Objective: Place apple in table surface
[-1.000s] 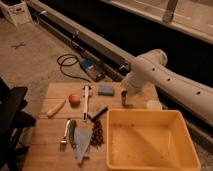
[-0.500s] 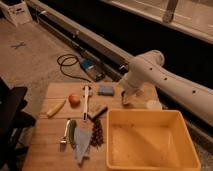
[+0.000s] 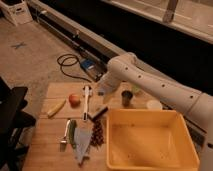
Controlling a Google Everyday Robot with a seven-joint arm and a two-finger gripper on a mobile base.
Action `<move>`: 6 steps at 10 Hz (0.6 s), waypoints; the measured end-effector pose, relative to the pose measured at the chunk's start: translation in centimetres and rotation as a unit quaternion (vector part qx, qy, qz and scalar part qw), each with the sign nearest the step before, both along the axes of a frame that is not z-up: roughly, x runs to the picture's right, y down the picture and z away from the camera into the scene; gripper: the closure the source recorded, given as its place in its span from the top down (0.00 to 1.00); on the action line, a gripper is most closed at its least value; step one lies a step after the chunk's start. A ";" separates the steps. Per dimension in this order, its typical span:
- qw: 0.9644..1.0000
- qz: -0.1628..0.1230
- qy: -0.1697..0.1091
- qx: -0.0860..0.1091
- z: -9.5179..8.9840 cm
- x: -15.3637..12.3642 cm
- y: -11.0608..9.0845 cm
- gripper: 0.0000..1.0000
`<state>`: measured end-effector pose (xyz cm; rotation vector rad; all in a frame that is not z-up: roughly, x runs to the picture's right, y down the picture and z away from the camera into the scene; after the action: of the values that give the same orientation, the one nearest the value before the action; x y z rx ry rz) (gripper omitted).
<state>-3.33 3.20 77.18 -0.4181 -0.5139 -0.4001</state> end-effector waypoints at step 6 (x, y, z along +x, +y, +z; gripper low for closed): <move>0.998 -0.022 -0.066 0.010 4.8 -11.7 0.7 0.65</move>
<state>-15.05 3.88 81.99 -0.3856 -0.6293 -0.4764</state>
